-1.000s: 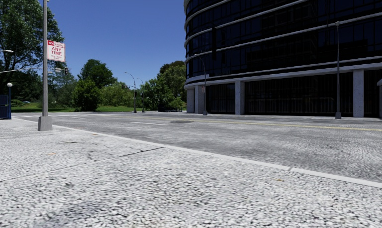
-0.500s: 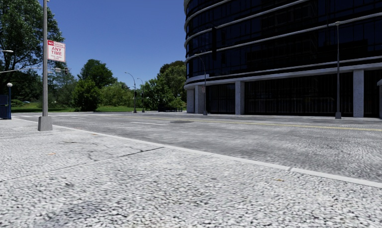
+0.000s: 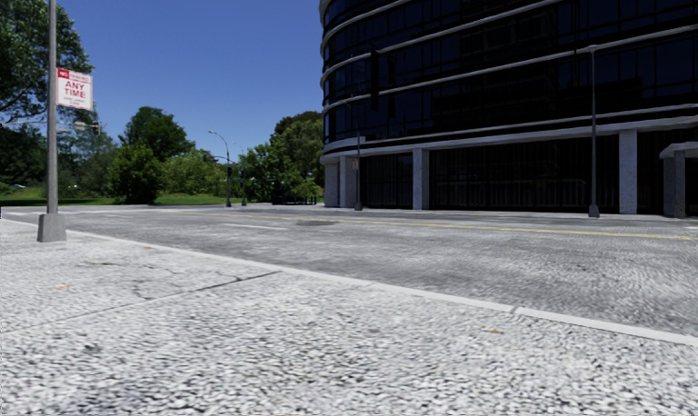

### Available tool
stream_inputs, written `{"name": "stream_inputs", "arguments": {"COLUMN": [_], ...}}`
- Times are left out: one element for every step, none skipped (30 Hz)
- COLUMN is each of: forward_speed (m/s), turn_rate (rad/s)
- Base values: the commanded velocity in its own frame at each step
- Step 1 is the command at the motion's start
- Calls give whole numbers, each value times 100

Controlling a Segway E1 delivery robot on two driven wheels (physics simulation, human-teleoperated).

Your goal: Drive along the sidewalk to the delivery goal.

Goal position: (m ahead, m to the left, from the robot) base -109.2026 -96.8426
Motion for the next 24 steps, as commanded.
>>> {"name": "stream_inputs", "arguments": {"forward_speed": [112,114,114,115,115,120,124,124,126,127,128,128,128,129,129,129,132,134,135,135,136,136,136,136], "turn_rate": [-59,-59,-59,-59,-59,-59,-78,-78,-78,-79,-81,-81,-84,-86,-86,-87,-93,-103,-106,-106,-110,-120,-120,-120]}}
